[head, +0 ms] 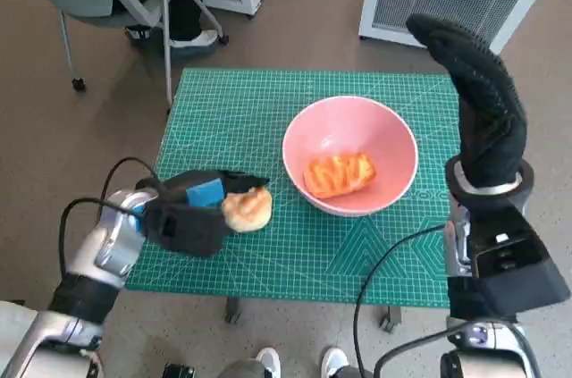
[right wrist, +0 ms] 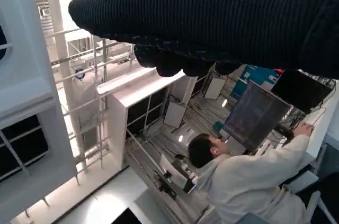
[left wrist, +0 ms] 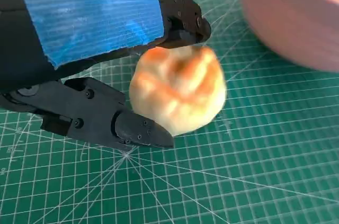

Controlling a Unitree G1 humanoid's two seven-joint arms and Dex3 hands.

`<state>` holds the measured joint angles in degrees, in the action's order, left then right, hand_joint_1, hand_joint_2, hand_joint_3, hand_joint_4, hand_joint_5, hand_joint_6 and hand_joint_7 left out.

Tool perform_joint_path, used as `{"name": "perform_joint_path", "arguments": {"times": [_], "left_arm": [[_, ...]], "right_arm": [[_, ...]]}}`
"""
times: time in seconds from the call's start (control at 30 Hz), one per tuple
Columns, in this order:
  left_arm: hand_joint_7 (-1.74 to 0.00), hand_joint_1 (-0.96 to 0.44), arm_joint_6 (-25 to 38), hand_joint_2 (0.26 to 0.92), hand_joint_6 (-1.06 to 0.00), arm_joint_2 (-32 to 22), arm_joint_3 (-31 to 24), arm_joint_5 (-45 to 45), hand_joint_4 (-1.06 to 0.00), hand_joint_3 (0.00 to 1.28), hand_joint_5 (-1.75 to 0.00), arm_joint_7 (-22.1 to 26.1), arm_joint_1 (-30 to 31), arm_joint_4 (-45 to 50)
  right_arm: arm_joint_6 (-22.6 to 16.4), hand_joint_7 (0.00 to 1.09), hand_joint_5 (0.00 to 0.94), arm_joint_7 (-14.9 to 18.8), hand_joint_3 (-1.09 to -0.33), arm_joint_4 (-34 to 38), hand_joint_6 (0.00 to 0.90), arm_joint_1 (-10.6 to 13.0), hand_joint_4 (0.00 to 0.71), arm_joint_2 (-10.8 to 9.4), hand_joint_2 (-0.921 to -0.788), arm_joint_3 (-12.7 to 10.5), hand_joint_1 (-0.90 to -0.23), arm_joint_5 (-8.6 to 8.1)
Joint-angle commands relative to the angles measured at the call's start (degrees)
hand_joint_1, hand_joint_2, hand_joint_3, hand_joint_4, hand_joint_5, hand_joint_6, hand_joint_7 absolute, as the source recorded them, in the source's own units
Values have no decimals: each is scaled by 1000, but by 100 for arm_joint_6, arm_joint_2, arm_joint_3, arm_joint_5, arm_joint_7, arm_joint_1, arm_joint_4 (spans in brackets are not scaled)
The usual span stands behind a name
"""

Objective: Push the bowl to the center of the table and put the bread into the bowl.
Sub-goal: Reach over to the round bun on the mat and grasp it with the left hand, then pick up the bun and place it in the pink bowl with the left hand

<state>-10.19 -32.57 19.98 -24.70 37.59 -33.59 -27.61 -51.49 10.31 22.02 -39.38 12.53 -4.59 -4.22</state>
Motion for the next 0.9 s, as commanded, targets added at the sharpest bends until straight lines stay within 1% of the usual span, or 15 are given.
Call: {"name": "perform_joint_path", "arguments": {"times": [0.03, 0.13, 0.23, 0.27, 0.3, 0.33, 0.37, 0.4, 0.43, 0.47, 0.5, 0.63, 0.8, 0.9], "left_arm": [[-36, -201, 227, 897, -416, 132, 153, -155, -314, 1, -29, 10, -116, -315], [-56, -154, 218, 899, -474, 219, 127, -123, -377, 1, -42, -172, -109, -480], [-110, -61, 114, 915, -596, 281, 80, -88, -530, 21, -70, -421, -72, -631], [-118, -50, 62, 916, -612, 291, 55, -69, -552, 26, -75, -514, -48, -656], [-143, -23, 21, 918, -659, 296, 41, -54, -619, 42, -100, -581, -35, -678], [-152, -13, -42, 918, -675, 292, 1, -15, -644, 48, -109, -657, -11, -674], [-572, -8, -89, 919, -591, 289, -25, 14, -631, 97, -528, -711, 3, -674], [-855, -5, -132, 920, -524, 283, -58, 49, -611, 139, -810, -760, 12, -664], [-941, -3, -162, 920, -508, 280, -79, 70, -609, 150, -913, -794, 16, -662], [-1064, -2, -196, 920, -484, 275, -114, 112, -606, 164, -1062, -820, 24, -643], [-1128, 0, -222, 921, -484, 271, -137, 141, -606, 167, -1156, -838, 28, -634], [-1219, 2, -353, 921, -510, 253, -268, 290, -601, 159, -1270, -893, 26, -606], [-1243, 3, -421, 920, -523, 191, -461, 522, -596, 155, -1288, -813, 18, -405], [-1243, 3, -377, 921, -530, 128, -636, 721, -600, 150, -1284, -674, -29, -126]], "right_arm": [[69, 664, 0, 36, -727, -25, 8, 103, 286, 12, -921, 17, -574, 47], [66, 664, 0, 31, -728, -20, 9, 105, 286, 6, -921, 21, -574, 55], [63, 663, 0, 28, -728, -3, 9, 100, 286, -2, -921, 24, -575, 55], [62, 663, 0, 31, -728, 6, 9, 97, 286, -4, -921, 23, -575, 48], [61, 663, 0, 32, -728, 13, 9, 94, 286, -6, -921, 23, -576, 44], [62, 663, 0, 32, -728, 14, 9, 94, 286, -10, -921, 25, -576, 41], [64, 663, 0, 31, -728, 13, 10, 94, 286, -12, -921, 26, -576, 39], [66, 663, 0, 33, -728, 13, 10, 96, 286, -15, -921, 27, -576, 33], [68, 663, 0, 34, -728, 13, 11, 96, 286, -17, -921, 28, -576, 29], [69, 664, 0, 40, -728, 15, 11, 96, 286, -17, -921, 29, -576, 17], [70, 664, 0, 43, -728, 18, 13, 96, 286, -18, -921, 29, -576, 10], [62, 664, 0, 44, -727, 40, 15, 86, 286, -30, -921, 33, -576, -1], [62, 664, 0, 44, -727, 57, 16, 76, 286, -52, -921, 42, -577, -13], [55, 663, 0, 45, -727, 79, 17, 68, 286, -59, -921, 43, -581, -19]]}}
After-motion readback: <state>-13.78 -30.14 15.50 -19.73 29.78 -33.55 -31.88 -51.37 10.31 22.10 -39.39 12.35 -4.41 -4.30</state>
